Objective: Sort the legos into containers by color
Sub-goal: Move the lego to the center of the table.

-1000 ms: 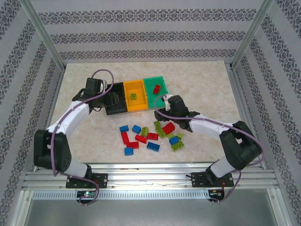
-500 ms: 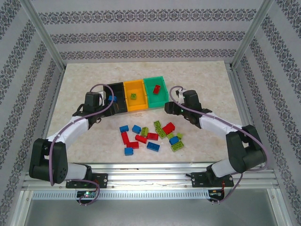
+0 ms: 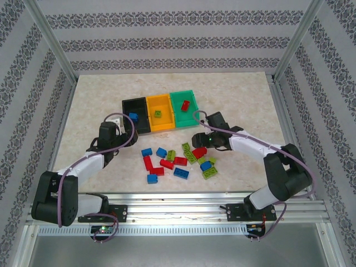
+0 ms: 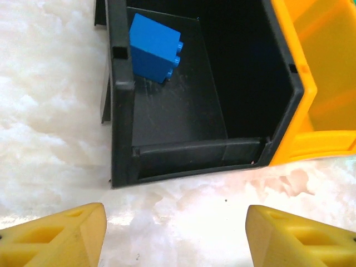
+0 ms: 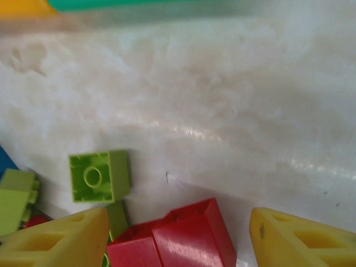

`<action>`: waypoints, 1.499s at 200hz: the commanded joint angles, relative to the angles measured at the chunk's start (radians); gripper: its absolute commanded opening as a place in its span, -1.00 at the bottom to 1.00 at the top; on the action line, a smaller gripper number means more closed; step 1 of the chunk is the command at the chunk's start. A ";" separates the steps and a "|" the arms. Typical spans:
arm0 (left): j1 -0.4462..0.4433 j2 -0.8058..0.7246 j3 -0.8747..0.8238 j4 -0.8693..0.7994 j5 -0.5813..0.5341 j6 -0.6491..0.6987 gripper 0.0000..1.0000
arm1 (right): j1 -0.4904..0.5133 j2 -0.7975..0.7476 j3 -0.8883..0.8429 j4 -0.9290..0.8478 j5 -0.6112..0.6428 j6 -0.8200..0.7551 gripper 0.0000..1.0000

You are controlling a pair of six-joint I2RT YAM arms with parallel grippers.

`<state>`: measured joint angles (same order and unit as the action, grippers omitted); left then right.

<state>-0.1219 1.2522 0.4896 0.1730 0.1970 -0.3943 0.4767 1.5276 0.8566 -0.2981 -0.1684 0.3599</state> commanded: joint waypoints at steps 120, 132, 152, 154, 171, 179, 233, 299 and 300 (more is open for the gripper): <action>0.012 -0.006 -0.074 0.247 0.082 -0.013 0.33 | 0.009 0.083 0.025 -0.171 0.172 0.060 0.15; 0.012 -0.010 -0.076 0.247 0.084 -0.013 0.33 | -0.003 0.068 0.017 -0.168 0.165 0.060 0.15; 0.013 -0.016 -0.082 0.256 0.084 -0.014 0.33 | -0.013 0.053 0.009 -0.168 0.152 0.062 0.15; 0.013 -0.016 -0.083 0.255 0.084 -0.014 0.33 | -0.013 0.053 0.010 -0.170 0.155 0.062 0.15; 0.012 -0.015 -0.084 0.255 0.084 -0.015 0.33 | -0.019 0.042 0.003 -0.174 0.162 0.063 0.16; 0.012 -0.015 -0.084 0.258 0.085 -0.017 0.33 | -0.023 0.034 -0.003 -0.172 0.160 0.065 0.16; 0.013 -0.013 -0.086 0.264 0.086 -0.017 0.34 | -0.049 -0.023 -0.055 -0.151 0.112 0.092 0.18; 0.012 -0.014 -0.088 0.267 0.094 -0.020 0.34 | -0.102 -0.035 -0.091 -0.082 0.076 0.134 0.20; 0.012 -0.016 -0.088 0.267 0.094 -0.019 0.34 | -0.104 -0.037 -0.093 -0.080 0.075 0.134 0.20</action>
<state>-0.1219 1.2446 0.4160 0.3920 0.2771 -0.4007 0.4007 1.4994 0.7998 -0.3885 -0.0883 0.4587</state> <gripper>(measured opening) 0.668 0.595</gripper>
